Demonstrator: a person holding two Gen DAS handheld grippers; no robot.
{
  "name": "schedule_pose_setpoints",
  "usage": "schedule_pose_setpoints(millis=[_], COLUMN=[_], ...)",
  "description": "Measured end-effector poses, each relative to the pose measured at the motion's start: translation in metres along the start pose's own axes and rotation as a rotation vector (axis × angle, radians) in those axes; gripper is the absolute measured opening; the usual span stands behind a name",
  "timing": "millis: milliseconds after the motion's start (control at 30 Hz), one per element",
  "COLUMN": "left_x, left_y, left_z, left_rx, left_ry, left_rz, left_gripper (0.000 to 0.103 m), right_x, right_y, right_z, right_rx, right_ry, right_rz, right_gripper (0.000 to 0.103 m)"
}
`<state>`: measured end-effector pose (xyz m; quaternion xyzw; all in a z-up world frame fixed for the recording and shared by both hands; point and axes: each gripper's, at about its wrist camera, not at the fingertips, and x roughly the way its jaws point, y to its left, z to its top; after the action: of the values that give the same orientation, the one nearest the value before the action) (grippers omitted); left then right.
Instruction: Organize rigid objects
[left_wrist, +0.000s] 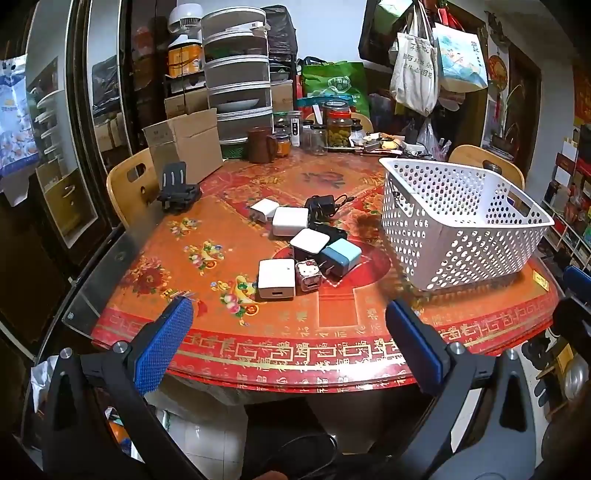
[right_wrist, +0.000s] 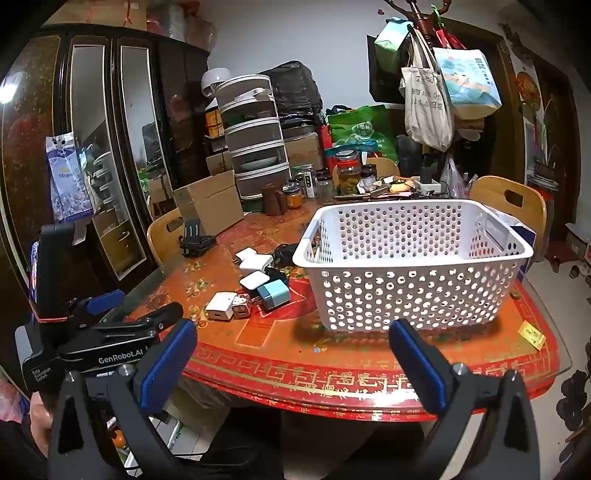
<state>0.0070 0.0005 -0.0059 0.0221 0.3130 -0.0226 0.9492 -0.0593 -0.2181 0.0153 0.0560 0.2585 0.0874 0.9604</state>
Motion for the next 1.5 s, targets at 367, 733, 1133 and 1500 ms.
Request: schedule_pose_setpoints(millis=[367,733,1133,1500], left_x=[0.0033,0.0051,0.0064,0.0088], left_y=[-0.0005,0.0002,-0.0004,-0.0002], left_z=[-0.0015,-0.0026,-0.0035,-0.0043], left_rx=[-0.001,0.003,0.004,0.010], left_ry=[0.009,0.015,0.019,0.025], left_rz=[-0.009,-0.009,-0.010,-0.014], left_gripper=[0.103,0.103,0.103,0.103], right_x=[-0.0016,-0.0025,-0.0014,-0.0007], right_y=[0.0002,-0.0005,-0.0007,-0.0010], right_z=[0.0001,0.0002,-0.0004,-0.0009], right_rx=[-0.002,-0.005,-0.007,-0.007], right_ry=[-0.001,0.000,0.004,0.005], right_rz=[-0.001,-0.005,-0.005,-0.008], right_gripper=[0.103,0.103,0.103,0.103])
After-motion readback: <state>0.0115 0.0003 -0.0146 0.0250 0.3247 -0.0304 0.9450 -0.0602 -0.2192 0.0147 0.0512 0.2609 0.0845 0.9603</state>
